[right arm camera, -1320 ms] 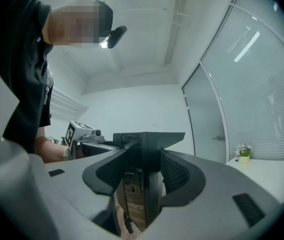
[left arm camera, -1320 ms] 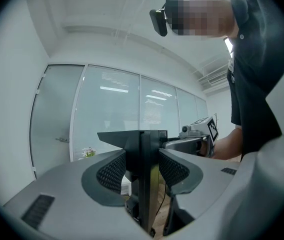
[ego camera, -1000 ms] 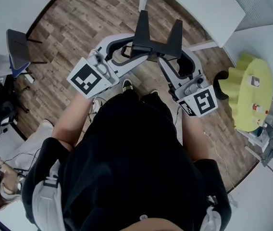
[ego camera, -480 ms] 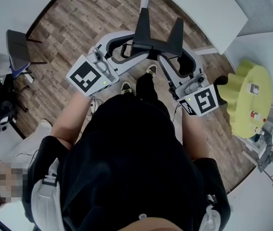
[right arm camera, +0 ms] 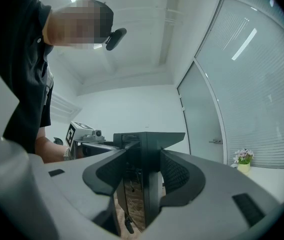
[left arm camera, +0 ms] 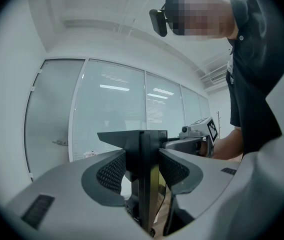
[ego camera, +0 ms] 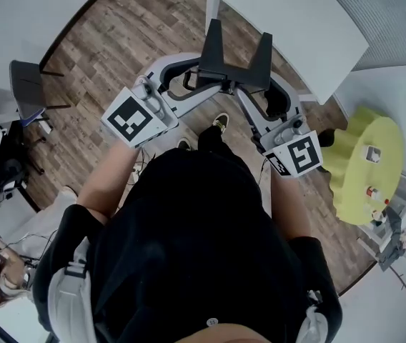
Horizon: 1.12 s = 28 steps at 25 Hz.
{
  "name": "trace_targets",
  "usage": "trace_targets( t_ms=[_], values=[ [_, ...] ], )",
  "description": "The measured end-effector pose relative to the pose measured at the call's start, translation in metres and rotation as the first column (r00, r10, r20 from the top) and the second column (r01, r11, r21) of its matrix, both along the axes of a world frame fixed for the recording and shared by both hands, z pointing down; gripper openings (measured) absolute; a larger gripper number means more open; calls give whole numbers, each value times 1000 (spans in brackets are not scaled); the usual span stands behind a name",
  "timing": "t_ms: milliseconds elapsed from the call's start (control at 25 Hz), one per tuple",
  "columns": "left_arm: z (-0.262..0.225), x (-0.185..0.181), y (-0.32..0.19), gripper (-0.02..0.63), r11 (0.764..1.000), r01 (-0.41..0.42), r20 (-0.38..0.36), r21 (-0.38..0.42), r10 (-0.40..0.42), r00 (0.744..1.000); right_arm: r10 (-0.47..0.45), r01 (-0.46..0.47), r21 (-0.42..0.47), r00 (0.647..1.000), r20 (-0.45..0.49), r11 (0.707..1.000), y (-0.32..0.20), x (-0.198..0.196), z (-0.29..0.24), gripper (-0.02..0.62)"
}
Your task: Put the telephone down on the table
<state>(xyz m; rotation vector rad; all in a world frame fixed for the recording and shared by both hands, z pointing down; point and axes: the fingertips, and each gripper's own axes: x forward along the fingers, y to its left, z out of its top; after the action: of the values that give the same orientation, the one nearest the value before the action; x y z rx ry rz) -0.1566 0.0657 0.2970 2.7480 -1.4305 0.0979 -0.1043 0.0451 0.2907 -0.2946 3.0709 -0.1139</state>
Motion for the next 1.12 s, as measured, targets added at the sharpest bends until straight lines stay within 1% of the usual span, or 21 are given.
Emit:
trace_targets(
  t_ms=[360, 720, 1120],
  values=[
    [1, 19, -82, 211, 1000, -14, 11, -19, 14, 1000, 14, -14, -12, 1000, 10, 1000, -81, 19, 2, 225],
    [5, 37, -137, 211, 999, -21, 25, -39, 22, 999, 23, -22, -25, 999, 24, 999, -136, 38, 6, 225],
    [10, 51, -196, 212, 995, -81, 18, -57, 82, 996, 87, -86, -52, 996, 19, 995, -192, 53, 12, 225]
  ],
)
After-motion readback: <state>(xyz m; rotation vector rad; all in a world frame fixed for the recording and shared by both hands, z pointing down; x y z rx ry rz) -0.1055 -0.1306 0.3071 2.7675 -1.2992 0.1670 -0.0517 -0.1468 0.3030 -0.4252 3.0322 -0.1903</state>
